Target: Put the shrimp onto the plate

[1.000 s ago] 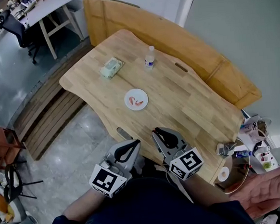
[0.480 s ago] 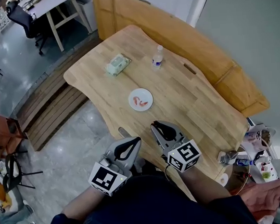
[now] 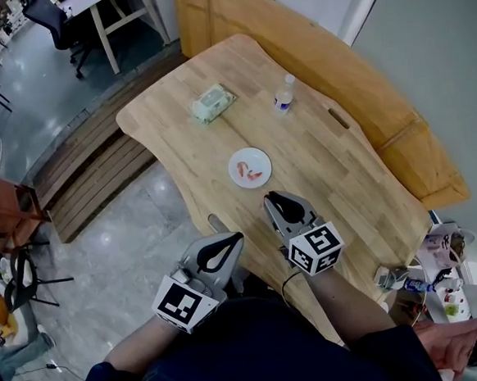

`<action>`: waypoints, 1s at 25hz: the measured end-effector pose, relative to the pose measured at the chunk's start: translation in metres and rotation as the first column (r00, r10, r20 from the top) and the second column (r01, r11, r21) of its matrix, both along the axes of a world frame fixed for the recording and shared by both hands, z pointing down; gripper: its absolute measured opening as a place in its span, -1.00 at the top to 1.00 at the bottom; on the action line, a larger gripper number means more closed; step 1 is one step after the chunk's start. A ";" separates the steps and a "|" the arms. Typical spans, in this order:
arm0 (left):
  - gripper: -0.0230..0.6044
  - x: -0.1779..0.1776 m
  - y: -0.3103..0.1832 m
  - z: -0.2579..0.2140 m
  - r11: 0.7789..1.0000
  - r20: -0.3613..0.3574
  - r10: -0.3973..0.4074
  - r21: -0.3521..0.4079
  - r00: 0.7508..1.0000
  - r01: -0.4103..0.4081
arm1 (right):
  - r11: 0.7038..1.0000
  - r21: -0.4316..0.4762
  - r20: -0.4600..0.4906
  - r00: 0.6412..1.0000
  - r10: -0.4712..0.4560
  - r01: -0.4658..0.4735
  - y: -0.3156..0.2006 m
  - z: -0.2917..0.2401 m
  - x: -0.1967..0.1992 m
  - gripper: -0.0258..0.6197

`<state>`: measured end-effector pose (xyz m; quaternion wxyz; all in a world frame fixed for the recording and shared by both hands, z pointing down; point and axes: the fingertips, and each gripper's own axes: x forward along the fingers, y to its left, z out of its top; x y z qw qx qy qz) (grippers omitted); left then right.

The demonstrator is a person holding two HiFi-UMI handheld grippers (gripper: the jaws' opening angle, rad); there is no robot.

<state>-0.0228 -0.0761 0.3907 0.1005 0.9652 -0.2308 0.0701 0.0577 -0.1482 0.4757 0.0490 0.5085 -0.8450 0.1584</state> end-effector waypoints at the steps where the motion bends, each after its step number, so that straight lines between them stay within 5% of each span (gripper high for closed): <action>1: 0.91 0.000 -0.001 0.001 1.000 0.002 -0.003 -0.002 1.000 0.003 | 1.000 -0.004 -0.001 1.000 0.002 -0.002 -0.004 0.003 0.001 0.74; 25: 0.92 -0.014 -0.036 0.011 0.997 0.025 -0.069 -0.033 0.997 0.070 | 0.974 -0.222 -0.071 0.997 0.034 -0.049 -0.104 0.128 0.034 0.74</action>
